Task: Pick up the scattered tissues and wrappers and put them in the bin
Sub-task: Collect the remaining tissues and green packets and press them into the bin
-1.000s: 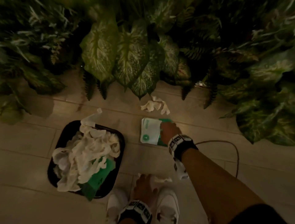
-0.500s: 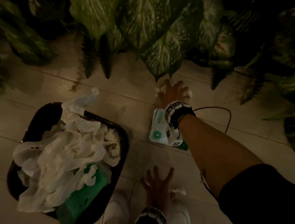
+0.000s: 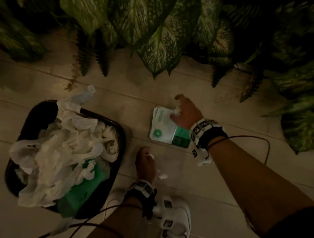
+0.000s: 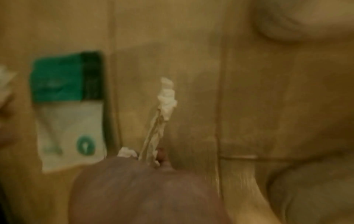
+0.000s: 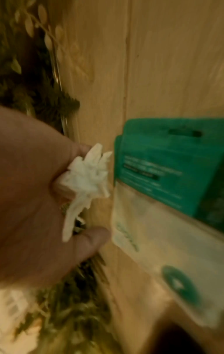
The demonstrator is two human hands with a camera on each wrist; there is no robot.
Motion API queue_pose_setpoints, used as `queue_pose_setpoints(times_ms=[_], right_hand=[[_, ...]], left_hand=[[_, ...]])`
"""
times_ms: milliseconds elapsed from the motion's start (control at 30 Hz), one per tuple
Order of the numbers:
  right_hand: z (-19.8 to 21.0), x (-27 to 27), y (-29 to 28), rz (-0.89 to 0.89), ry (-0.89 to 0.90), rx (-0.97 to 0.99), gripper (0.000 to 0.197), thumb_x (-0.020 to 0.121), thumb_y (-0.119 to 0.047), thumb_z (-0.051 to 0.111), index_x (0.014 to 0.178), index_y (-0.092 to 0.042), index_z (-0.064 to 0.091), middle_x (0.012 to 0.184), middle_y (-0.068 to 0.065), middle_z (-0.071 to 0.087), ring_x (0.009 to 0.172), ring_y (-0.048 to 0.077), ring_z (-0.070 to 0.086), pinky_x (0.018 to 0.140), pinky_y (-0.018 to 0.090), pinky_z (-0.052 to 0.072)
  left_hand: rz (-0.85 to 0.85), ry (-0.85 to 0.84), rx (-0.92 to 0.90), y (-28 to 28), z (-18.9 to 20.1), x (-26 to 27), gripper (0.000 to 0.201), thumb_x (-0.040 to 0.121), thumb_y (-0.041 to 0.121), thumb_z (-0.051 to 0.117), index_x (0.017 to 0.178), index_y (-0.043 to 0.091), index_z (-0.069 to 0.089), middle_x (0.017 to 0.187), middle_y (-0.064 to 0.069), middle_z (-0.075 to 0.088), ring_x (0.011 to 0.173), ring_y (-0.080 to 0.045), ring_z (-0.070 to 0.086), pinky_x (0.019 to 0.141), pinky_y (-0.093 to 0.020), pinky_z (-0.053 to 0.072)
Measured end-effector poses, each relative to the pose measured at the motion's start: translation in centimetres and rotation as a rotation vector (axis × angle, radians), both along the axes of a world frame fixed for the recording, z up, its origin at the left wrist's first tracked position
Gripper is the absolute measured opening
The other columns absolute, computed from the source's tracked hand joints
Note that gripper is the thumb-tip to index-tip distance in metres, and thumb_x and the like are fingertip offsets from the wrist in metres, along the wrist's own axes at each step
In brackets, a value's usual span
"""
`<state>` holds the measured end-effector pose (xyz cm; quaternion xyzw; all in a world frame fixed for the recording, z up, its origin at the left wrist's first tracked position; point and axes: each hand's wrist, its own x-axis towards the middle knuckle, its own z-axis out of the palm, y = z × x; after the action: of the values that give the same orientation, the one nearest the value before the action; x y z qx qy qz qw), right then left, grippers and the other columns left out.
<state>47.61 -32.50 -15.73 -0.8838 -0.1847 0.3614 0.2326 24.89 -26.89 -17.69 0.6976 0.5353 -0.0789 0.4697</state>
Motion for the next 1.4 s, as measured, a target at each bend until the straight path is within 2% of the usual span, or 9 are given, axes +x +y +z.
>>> queue_pose_setpoints(times_ms=[67,167,467,667,833,967,1067,1200,1400], right_hand=[[-1.0,-1.4,0.2,0.137,0.043,-0.191,0.101,0.063,-0.054,0.076,0.142,-0.031,0.019,0.133,0.014,0.034,0.11,0.035,0.051,0.092,0.045,0.048],[-2.1,-2.4,0.7,0.188,-0.002,-0.296,0.115,0.048,-0.052,0.086,0.141,-0.027,0.022,0.138,0.017,0.024,0.112,0.039,0.049,0.095,0.046,0.047],[0.7,-2.9,-1.4,0.188,-0.057,-0.227,0.054,0.081,-0.054,0.059,0.126,-0.026,0.051,0.125,0.008,0.056,0.11,0.029,0.056,0.086,0.037,0.047],[10.1,-5.8,-3.3,0.091,0.058,-0.021,0.031,0.082,-0.055,0.058,0.097,-0.028,0.062,0.093,-0.005,0.07,0.086,0.016,0.064,0.071,0.034,0.052],[19.2,-9.0,-3.2,-0.014,0.145,0.143,0.033,0.082,-0.054,0.057,0.106,-0.032,0.062,0.095,-0.008,0.072,0.089,0.013,0.066,0.077,0.04,0.055],[25.0,-11.3,-1.1,-0.089,0.175,0.252,0.026,0.083,-0.047,0.06,0.101,-0.029,0.061,0.09,-0.01,0.07,0.081,0.003,0.064,0.073,0.034,0.055],[27.3,-13.1,1.9,-0.159,0.161,0.305,0.022,0.083,-0.034,0.067,0.099,-0.024,0.057,0.084,-0.008,0.064,0.074,0.005,0.059,0.066,0.024,0.05],[26.1,-16.1,6.9,-0.144,0.168,0.401,0.033,0.084,-0.017,0.064,0.113,-0.014,0.05,0.105,0.004,0.055,0.093,0.006,0.054,0.082,0.014,0.045],[23.6,-20.0,14.4,-0.125,0.205,0.219,0.065,0.078,-0.017,0.049,0.137,-0.008,0.024,0.14,0.017,0.021,0.129,0.033,0.029,0.108,0.038,0.031]], left_hand=[[0.23,-0.041,-0.124,0.4,0.9,2.6,0.027,0.088,0.012,0.047,0.11,-0.001,0.056,0.106,-0.018,0.06,0.098,-0.031,0.056,0.071,-0.021,0.032],[0.419,-0.029,-0.301,0.4,1.0,5.8,0.036,0.084,0.013,0.059,0.117,-0.001,0.054,0.109,-0.012,0.059,0.101,-0.029,0.057,0.074,-0.027,0.039],[0.606,-0.085,-0.459,1.9,0.9,6.0,0.054,0.062,0.025,0.081,0.11,0.01,0.063,0.111,-0.011,0.068,0.096,-0.029,0.065,0.085,-0.045,0.056],[0.512,-0.275,-0.576,0.8,10.4,4.3,0.034,0.076,0.033,0.075,0.108,0.022,0.066,0.101,0.007,0.072,0.087,-0.006,0.07,0.066,-0.024,0.057],[0.398,-0.364,-0.47,2.5,19.8,2.2,0.027,0.079,0.025,0.073,0.105,0.025,0.066,0.104,0.011,0.071,0.095,-0.004,0.068,0.072,-0.02,0.055],[0.333,-0.448,-0.389,5.0,26.7,-0.6,0.026,0.084,0.024,0.067,0.11,0.021,0.066,0.109,0.002,0.072,0.101,-0.015,0.068,0.082,-0.036,0.057],[0.289,-0.466,-0.196,8.5,30.1,-3.2,0.026,0.088,0.021,0.061,0.115,0.02,0.062,0.109,0.008,0.07,0.101,-0.004,0.066,0.078,-0.022,0.056],[0.257,-0.285,0.123,14.9,29.4,-6.3,0.026,0.087,0.029,0.063,0.11,0.02,0.055,0.1,0.005,0.067,0.089,-0.006,0.066,0.068,-0.021,0.055],[0.15,-0.033,0.204,20.1,22.7,-6.1,0.045,0.085,0.037,0.062,0.11,0.004,0.045,0.111,-0.02,0.056,0.097,-0.037,0.058,0.075,-0.045,0.053]])
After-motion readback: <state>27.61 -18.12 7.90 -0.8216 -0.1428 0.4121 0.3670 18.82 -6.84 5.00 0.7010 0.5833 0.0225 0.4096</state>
